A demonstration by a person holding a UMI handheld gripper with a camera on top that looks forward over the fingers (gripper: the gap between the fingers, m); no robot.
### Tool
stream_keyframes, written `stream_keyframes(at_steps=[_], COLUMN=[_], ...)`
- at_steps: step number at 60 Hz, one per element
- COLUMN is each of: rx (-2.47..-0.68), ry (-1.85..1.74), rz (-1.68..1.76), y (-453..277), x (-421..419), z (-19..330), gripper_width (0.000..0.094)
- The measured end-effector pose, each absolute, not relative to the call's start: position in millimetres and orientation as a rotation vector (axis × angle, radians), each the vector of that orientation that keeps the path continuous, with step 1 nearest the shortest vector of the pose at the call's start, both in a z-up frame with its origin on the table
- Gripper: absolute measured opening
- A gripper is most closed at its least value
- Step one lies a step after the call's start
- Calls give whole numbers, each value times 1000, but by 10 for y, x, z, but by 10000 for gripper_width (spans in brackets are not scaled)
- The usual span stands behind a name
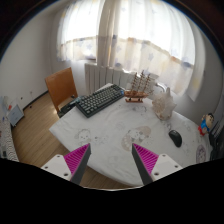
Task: Arrange mouse
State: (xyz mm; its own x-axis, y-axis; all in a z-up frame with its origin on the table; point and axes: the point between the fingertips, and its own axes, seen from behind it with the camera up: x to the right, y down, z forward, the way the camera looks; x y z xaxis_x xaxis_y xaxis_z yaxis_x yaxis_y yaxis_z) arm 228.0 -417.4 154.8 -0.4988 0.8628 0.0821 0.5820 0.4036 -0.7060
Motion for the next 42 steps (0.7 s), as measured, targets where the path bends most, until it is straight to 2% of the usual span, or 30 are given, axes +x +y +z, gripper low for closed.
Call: stream_keyframes(at_steps=[13, 42], rx=[-1307, -1630], ry=[-2152, -1835], rz=[829, 653], y=[-3790, -1798], x=[2145, 1960], z=[1432, 1123], gripper_width=[854, 857])
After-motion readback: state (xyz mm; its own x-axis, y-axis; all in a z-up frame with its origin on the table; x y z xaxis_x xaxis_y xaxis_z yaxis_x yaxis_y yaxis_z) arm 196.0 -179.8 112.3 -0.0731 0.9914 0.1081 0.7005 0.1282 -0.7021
